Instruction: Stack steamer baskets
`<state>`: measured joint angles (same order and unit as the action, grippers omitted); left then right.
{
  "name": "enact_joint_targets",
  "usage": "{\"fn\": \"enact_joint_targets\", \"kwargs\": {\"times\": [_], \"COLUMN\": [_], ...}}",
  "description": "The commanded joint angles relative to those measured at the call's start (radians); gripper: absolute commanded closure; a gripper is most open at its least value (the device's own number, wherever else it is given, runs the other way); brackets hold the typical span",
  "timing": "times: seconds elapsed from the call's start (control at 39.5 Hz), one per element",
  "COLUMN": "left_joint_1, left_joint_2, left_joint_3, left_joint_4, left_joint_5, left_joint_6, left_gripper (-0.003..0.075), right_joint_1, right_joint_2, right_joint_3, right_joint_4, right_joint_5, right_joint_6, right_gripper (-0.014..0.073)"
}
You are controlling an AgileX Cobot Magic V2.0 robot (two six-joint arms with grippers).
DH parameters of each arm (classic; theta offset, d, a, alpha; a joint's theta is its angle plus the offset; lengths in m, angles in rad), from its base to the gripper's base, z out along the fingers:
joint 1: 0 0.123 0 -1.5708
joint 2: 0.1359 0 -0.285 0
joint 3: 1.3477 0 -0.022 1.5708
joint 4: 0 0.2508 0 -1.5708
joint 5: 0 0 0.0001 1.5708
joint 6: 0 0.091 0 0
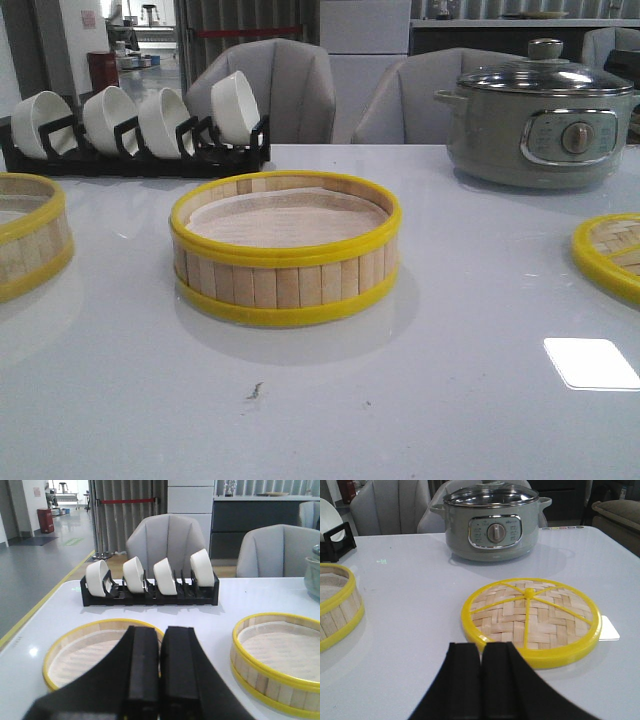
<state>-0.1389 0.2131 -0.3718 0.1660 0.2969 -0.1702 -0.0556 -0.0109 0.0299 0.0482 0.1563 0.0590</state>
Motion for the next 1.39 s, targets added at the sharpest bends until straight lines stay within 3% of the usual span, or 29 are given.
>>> {"fn": "enact_joint_targets", "kwargs": {"times": [0.0, 0.18, 0.33, 0.56, 1.37], "left_joint_1": [-0.005, -0.011, -0.026, -0.048, -0.063], "left_joint_2": [0.153, 0.447, 0.617, 0.701, 0.704], "left_joint_3": [-0.196, -0.484, -0.58, -0.587, -0.587], "left_joint_4": [0.037, 0.045, 0.031, -0.007, 0.029], "left_joint_5": [0.026, 0.093, 0.101, 0.121, 0.145], "left_joint_6": [-0.009, -0.007, -0.003, -0.003, 0.004], "left_gripper": [0.0636, 0.0636, 0.0636, 0.0636, 0.0636], "right_joint_1": [0.0, 0.0, 0.0, 0.0, 0.0], "right_joint_2": [-0.021, -0.021, -0.021, -0.021, -0.021], "right_joint_3": [-0.015, -0.015, -0.015, -0.015, -0.015], "right_joint_4": [0.001, 0.001, 0.001, 0.001, 0.001], "right_joint_5": [-0.091, -0.091, -0.091, -0.091, -0.091], "right_joint_6": [-0.003, -0.003, -0.003, -0.003, -0.003], "right_gripper": [0.0559, 0.0559, 0.0559, 0.0559, 0.0559]}}
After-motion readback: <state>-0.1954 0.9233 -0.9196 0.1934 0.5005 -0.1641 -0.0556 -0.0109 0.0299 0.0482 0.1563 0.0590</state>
